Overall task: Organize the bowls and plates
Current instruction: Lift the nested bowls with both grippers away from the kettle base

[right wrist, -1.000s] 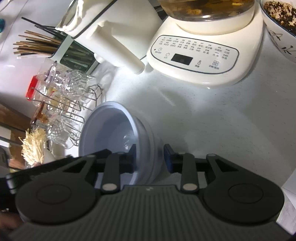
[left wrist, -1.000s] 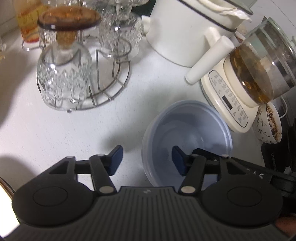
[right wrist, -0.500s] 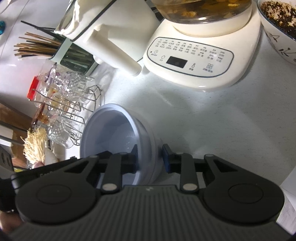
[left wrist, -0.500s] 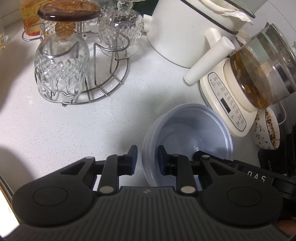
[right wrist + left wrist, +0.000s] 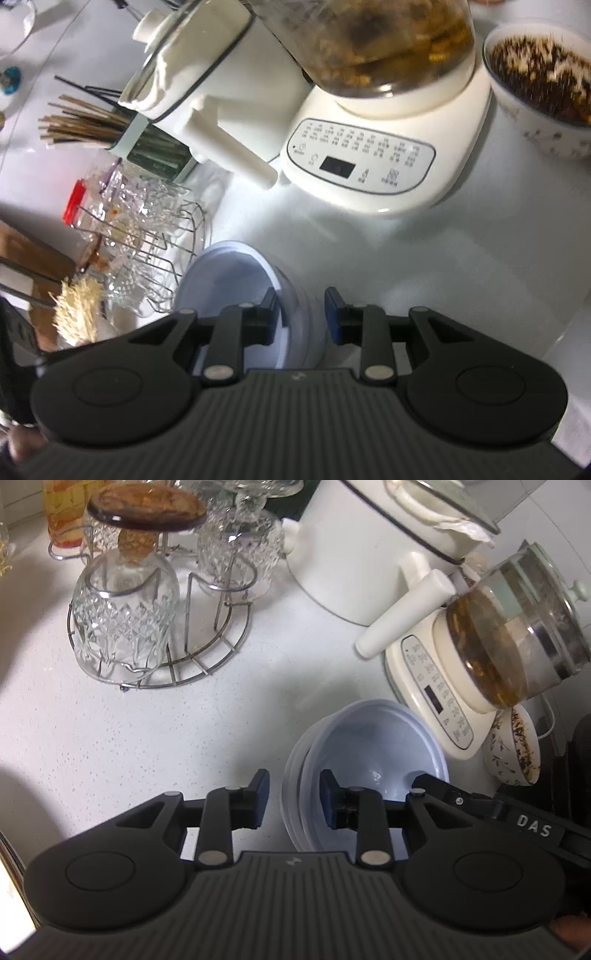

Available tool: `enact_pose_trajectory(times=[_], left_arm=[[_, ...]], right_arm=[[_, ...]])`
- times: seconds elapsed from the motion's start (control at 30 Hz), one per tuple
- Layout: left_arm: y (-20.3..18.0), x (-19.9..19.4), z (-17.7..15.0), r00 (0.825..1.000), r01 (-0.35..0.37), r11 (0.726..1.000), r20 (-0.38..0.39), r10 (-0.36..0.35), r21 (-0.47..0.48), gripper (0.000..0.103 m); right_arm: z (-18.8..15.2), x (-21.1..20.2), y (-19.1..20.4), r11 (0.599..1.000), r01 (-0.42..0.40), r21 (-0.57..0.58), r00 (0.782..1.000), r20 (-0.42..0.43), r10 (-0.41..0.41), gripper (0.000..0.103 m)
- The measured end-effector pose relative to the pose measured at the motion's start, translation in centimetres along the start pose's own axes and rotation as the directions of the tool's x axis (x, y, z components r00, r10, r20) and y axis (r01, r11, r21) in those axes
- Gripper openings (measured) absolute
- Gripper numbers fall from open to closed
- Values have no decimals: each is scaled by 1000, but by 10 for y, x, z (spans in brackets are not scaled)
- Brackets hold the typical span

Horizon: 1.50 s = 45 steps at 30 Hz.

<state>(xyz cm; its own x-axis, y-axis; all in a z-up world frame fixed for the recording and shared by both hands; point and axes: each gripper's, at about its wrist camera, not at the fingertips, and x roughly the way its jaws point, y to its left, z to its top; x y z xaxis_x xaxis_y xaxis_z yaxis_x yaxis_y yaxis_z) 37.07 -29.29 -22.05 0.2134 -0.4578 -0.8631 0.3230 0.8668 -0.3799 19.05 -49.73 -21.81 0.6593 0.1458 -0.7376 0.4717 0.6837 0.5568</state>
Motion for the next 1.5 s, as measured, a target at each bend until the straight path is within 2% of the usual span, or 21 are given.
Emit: enact_pose_trajectory(times=[0.07, 0.13, 0.37, 0.43, 0.97, 1.5], left_arm=[[-2, 0, -1, 1000, 3, 1000, -3, -3, 8, 34], [-3, 0, -1, 1000, 1, 1000, -3, -1, 11, 34], [-4, 8, 1, 1000, -6, 1000, -14, 6, 24, 34], [-3, 12, 1, 1000, 14, 1000, -20, -13, 15, 34], [-3, 14, 7, 997, 66, 997, -35, -64, 47, 33], [-15, -38, -4, 997, 75, 989, -18, -74, 128, 33]], right_arm=[[0, 3, 0, 1000, 7, -1, 1000, -11, -7, 28], [1, 10, -4, 999, 0, 32, 999, -43, 2, 22], [-2, 22, -11, 997, -15, 71, 996, -90, 21, 22], [-2, 27, -10, 997, -16, 78, 994, -105, 24, 22], [-1, 26, -4, 998, 0, 68, 997, -74, 5, 22], [-18, -20, 18, 999, -6, 53, 1000, -20, 7, 22]])
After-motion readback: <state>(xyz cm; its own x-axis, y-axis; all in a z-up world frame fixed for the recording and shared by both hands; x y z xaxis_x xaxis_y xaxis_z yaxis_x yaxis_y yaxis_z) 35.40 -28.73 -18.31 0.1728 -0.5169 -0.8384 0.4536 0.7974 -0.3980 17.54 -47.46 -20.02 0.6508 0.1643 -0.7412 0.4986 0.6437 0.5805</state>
